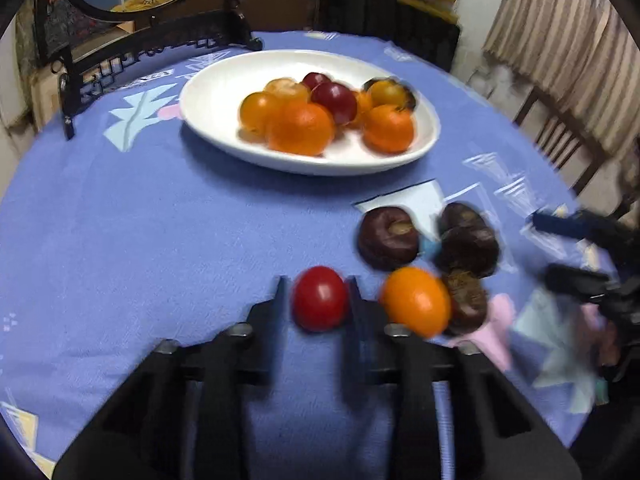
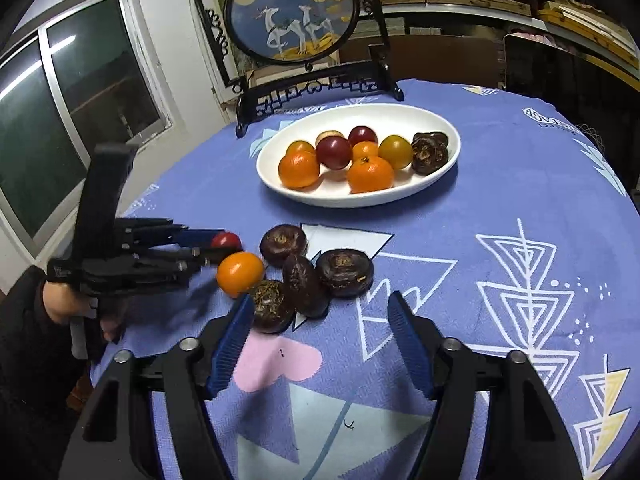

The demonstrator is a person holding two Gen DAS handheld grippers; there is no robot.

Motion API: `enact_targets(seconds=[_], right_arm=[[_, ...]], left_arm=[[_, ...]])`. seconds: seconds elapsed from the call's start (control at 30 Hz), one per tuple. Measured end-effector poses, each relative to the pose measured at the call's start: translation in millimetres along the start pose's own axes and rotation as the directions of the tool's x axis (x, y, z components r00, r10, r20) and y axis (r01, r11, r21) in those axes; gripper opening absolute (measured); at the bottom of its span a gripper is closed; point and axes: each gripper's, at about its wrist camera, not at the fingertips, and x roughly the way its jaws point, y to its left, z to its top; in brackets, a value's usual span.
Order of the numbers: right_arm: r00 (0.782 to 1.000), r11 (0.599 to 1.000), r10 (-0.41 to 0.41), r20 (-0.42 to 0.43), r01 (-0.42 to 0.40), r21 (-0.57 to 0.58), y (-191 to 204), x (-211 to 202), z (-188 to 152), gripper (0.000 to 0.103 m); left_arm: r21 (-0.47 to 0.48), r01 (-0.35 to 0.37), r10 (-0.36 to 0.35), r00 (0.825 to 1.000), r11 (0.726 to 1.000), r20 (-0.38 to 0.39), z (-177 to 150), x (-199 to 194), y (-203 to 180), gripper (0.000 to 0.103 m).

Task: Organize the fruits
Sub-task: 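Place both fruits on the white plate and open both tools, then grasp a red cherry tomato with the left tool while the right tool grasps a dark brown fruit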

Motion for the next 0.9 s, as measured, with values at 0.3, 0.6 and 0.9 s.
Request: enact_targets(seconds=[0.3, 0.6, 0.9], right_arm=[[0.998, 0.997, -0.029, -0.051, 0.025, -0.073, 18.1, 30.5, 14.0, 0.047], [1.000, 0.999, 0.002, -0.029, -0.004, -0.054, 15.8, 23.4, 20.3, 0.023], [0.991, 0.991, 0.092, 0.097, -0.100, 0.086, -33.3, 5.0, 100.0, 0.019]], left_arm=[[-0.014, 0.012, -0.010, 0.989, 1.000, 0.147, -10.5, -36.8, -2.0, 0.025], [-0.044, 0.035, -0.028, 0.986, 0.998, 0.164, -13.1, -44.2, 3.0, 0.026], [-0.014, 0.065, -0.060, 0.973, 0.998, 0.221, 56.4, -44.4, -2.7, 0.026]])
